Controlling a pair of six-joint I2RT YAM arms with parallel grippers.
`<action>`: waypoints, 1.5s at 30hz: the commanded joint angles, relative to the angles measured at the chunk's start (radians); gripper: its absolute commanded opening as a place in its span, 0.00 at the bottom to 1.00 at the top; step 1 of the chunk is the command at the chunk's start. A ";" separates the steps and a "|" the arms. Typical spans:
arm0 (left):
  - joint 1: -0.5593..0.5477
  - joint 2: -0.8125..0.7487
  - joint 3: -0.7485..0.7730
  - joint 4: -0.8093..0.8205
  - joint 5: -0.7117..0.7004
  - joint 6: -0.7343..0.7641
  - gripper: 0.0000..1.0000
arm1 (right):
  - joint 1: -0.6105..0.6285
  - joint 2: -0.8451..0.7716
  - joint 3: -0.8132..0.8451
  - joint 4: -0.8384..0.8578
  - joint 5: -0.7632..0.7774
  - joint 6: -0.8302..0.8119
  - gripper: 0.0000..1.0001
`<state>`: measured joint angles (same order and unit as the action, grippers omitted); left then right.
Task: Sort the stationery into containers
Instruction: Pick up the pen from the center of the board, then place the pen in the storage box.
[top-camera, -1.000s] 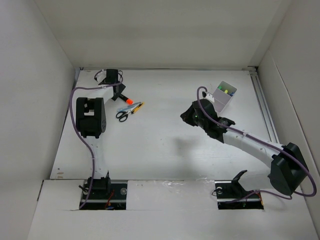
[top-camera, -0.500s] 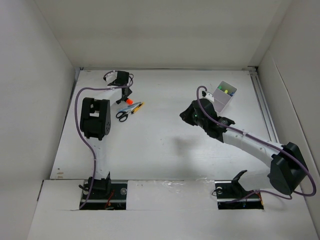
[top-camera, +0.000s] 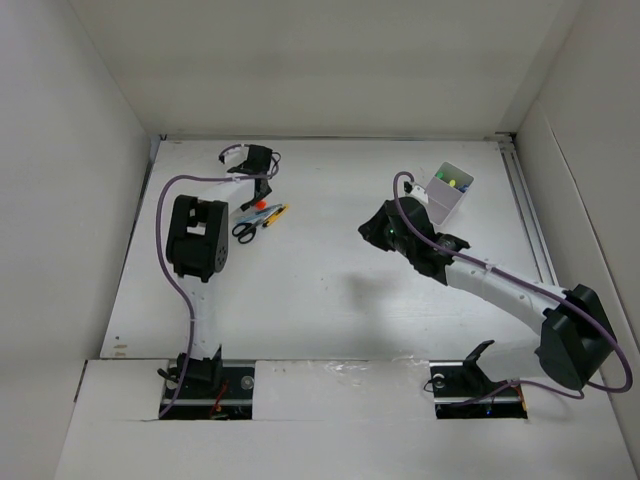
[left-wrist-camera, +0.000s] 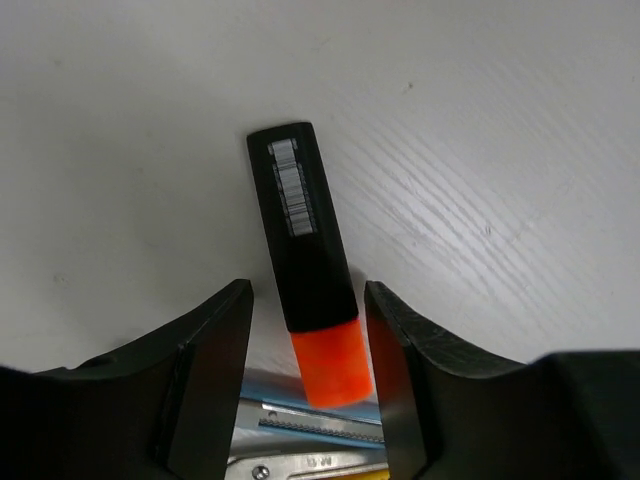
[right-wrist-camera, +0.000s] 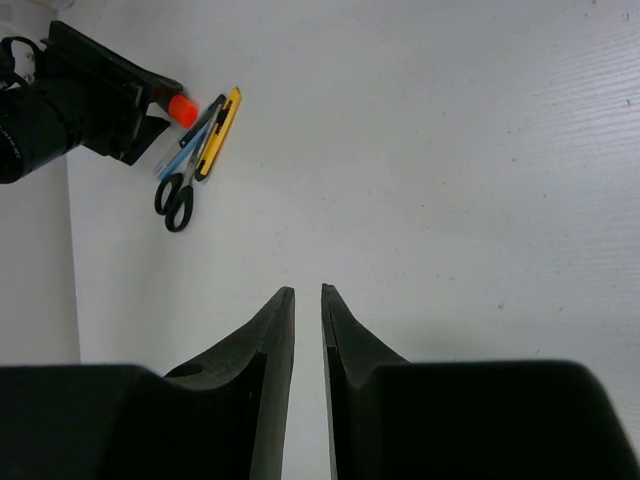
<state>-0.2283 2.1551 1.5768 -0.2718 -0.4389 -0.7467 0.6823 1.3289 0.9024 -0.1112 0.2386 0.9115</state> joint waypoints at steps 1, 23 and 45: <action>-0.034 -0.035 0.002 -0.085 -0.038 0.009 0.44 | 0.008 -0.028 0.033 0.042 0.002 -0.011 0.23; -0.034 -0.164 0.071 -0.017 -0.017 0.052 0.00 | 0.008 -0.059 0.015 0.051 0.011 -0.011 0.60; -0.351 -0.793 -0.765 0.634 0.524 0.200 0.00 | -0.210 -0.113 -0.046 0.172 -0.471 -0.020 0.75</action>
<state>-0.5636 1.4780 0.8249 0.1864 -0.0322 -0.5941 0.4782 1.2053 0.8661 -0.0277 -0.0971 0.9066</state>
